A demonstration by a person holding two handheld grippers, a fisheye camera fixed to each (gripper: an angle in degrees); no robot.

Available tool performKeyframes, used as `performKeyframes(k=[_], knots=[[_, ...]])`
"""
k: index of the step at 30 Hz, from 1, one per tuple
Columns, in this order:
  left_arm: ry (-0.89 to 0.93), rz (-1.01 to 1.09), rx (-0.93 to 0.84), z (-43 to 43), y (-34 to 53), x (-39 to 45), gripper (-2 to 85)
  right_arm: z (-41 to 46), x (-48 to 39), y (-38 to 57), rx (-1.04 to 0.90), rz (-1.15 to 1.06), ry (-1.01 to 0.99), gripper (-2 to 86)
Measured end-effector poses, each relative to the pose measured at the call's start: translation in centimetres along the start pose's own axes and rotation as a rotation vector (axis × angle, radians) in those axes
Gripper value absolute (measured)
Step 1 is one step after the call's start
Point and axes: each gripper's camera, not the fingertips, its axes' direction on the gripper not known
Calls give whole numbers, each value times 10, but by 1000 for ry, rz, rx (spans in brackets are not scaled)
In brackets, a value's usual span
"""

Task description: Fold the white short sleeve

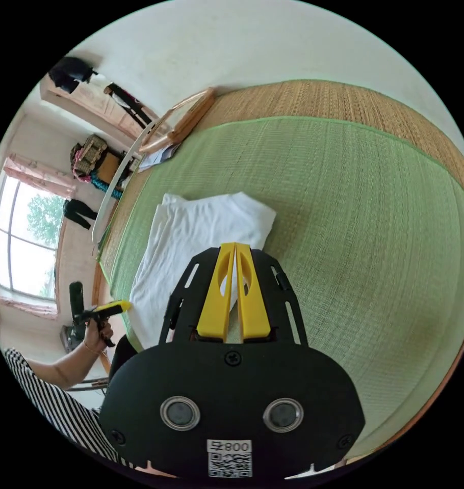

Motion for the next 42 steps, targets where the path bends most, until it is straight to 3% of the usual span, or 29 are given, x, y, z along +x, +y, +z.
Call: performKeyframes(k=[5, 10, 15, 18, 23, 31, 36, 42], knots=[[39, -23, 16, 8, 3, -8, 2, 5, 26, -13, -65, 59, -61, 1], [27, -11, 25, 13, 14, -14, 1, -34, 2, 36, -27, -102, -166, 1], [43, -42, 14, 35, 23, -34, 1, -15, -33, 125, -255, -187, -336, 1], [28, -52, 27, 42, 28, -34, 1, 4, -34, 153, -321, -155, -333, 1], [36, 34, 38, 49, 39, -10, 2, 1, -22, 155, -315, -129, -341, 1], [86, 284, -191, 137, 57, 65, 3, -25, 27, 170, -210, 64, -503, 1], [74, 314, -282, 188, 66, 80, 9, -34, 54, 181, -149, 157, -593, 1], [54, 288, -311, 225, 70, 80, 26, -20, 63, 180, -209, 166, -584, 1]])
